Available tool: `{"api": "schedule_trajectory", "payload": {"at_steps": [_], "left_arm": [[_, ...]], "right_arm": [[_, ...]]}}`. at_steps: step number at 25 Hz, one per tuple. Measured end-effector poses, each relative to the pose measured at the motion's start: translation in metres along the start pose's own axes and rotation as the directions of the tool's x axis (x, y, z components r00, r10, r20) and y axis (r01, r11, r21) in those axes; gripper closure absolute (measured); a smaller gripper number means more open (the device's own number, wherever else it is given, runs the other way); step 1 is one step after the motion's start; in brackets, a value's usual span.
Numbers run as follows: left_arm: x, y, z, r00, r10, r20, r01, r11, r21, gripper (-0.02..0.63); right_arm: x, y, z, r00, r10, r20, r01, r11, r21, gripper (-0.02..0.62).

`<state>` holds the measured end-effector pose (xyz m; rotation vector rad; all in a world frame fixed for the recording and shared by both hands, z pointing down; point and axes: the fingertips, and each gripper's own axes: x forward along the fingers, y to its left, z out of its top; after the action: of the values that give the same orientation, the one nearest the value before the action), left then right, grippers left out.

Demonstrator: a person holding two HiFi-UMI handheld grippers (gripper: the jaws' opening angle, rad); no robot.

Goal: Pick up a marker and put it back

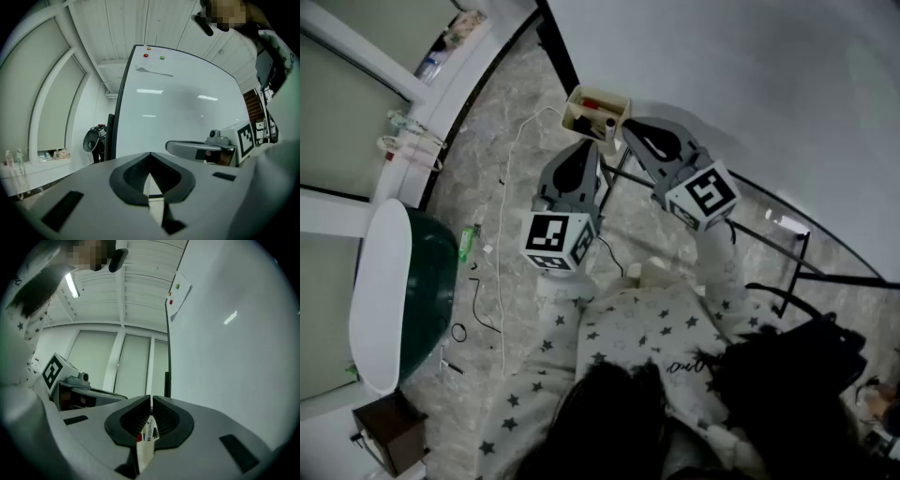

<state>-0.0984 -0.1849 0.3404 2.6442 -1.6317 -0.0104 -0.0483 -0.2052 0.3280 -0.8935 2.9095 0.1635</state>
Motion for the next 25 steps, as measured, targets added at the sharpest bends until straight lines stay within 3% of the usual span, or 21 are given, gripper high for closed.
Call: {"api": "schedule_trajectory", "payload": {"at_steps": [4,6,7,18,25], "left_arm": [[-0.002,0.007,-0.003,1.0,0.023,-0.002,-0.023,1.0,-0.003,0.605],[-0.005,0.009,-0.004,0.999,0.034,-0.003,-0.034,0.999,-0.008,0.605],[-0.006,0.011,-0.003,0.999,0.041,-0.004,-0.041,0.999,-0.01,0.604],[-0.023,0.031,-0.024,0.989,0.141,-0.032,-0.142,0.99,-0.014,0.604],[-0.024,0.042,-0.032,0.985,0.169,-0.027,-0.169,0.986,-0.014,0.606]], "right_arm": [[0.006,0.002,-0.013,1.0,0.013,0.0,-0.013,1.0,0.024,0.588],[0.008,0.006,-0.016,1.0,0.027,0.011,-0.028,0.996,0.084,0.466],[0.009,0.008,-0.016,0.999,0.034,0.018,-0.036,0.994,0.106,0.451],[0.036,0.029,-0.039,0.992,0.12,-0.041,-0.117,0.991,0.065,0.449],[0.048,0.03,-0.055,0.987,0.122,-0.102,-0.121,0.992,0.025,0.451]]}}
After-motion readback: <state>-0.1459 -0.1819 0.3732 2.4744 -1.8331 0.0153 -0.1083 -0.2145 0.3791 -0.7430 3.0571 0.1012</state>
